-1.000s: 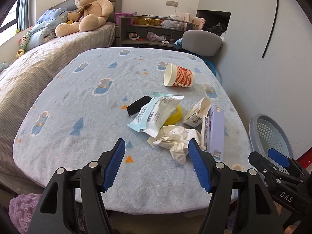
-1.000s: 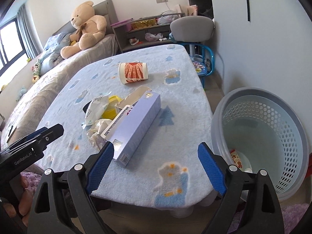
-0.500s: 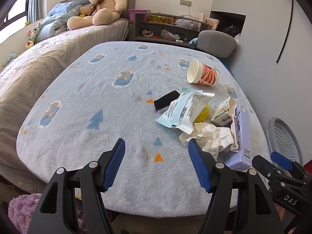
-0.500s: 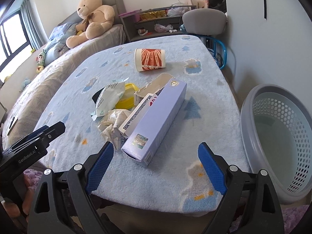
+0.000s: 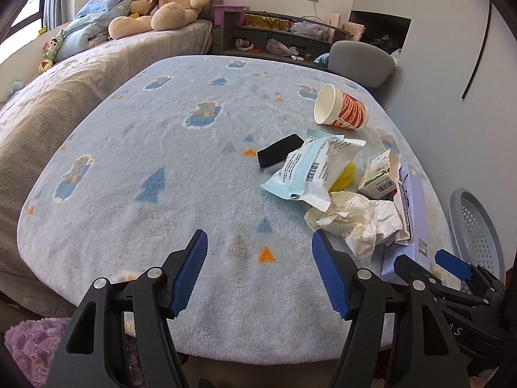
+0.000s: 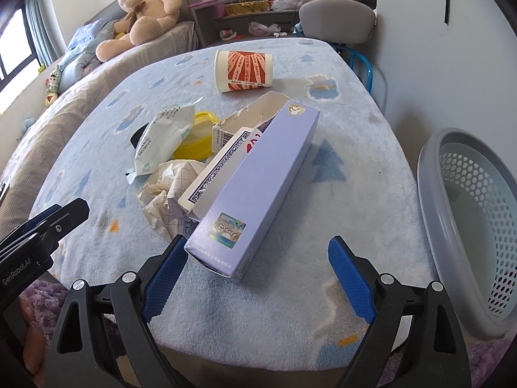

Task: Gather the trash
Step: 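Reach the right tool to the purple Zootopia box and close on it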

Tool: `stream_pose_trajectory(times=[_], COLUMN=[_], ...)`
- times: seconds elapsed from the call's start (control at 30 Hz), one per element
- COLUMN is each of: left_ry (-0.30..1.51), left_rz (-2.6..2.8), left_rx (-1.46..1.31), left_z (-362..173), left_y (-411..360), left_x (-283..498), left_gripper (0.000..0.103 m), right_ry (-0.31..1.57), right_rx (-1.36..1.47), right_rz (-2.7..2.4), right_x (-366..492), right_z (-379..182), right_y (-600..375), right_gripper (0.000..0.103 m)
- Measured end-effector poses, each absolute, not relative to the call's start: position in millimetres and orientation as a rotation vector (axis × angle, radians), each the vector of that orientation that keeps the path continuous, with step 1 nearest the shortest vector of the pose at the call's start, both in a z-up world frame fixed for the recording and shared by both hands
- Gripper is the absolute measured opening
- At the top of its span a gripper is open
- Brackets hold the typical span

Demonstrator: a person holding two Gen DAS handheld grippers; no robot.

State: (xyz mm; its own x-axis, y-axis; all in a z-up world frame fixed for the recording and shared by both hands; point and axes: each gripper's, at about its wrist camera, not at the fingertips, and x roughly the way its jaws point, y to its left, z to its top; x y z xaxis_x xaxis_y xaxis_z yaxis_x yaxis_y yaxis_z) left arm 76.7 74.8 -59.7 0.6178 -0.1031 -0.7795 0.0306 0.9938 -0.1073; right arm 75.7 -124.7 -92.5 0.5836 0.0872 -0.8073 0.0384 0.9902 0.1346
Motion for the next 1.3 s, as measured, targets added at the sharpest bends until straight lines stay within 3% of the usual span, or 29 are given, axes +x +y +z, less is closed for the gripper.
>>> stream_pose_trajectory(times=[1.3], left_ry=[0.89], left_rz=[-0.086], left_rx=[-0.093], left_z=[-57.2], left_y=[76.1], left_x=[73.8], left_gripper=[0.065], right_ry=[0.928], right_rx=[0.074], right_rz=[-0.123], right_x=[54.2], right_z=[-78.0], right_y=[-158.5], right_gripper=[0.087])
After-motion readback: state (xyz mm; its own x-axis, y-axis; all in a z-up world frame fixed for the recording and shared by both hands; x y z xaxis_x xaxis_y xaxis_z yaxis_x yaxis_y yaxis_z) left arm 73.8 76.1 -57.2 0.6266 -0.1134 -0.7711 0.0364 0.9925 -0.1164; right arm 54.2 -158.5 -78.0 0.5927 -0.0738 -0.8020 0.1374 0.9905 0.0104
